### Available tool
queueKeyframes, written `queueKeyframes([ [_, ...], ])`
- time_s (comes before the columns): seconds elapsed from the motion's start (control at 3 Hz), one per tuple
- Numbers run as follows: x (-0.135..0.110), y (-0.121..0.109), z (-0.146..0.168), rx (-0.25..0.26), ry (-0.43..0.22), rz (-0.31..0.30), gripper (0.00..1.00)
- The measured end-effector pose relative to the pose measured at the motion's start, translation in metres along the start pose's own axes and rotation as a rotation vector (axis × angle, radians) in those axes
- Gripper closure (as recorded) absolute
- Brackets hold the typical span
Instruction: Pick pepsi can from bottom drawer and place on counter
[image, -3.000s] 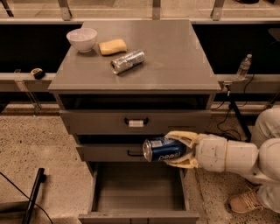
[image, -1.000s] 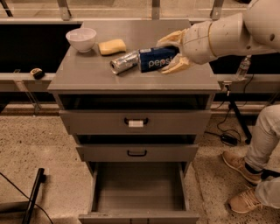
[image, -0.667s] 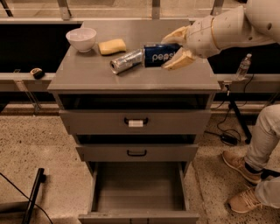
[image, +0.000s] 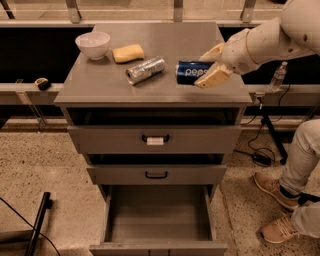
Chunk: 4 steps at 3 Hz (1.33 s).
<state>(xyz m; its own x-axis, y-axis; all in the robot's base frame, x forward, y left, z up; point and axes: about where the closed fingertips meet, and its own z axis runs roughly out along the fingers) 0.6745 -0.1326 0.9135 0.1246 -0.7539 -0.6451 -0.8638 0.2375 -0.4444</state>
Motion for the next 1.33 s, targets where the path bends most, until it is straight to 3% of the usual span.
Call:
queueKeyframes([
  [0.33,0.015,-0.001,0.019,-0.012,0.0,0.098,1.0],
  [0.67,0.018,-0.007,0.035,0.008,-0.049,0.163,1.0],
  [1.0,0.02,-0.015,0.044,0.035,-0.074,0.206,0.82],
  [1.33,0.028,-0.012,0.055,0.039,-0.059,0.236,0.58],
])
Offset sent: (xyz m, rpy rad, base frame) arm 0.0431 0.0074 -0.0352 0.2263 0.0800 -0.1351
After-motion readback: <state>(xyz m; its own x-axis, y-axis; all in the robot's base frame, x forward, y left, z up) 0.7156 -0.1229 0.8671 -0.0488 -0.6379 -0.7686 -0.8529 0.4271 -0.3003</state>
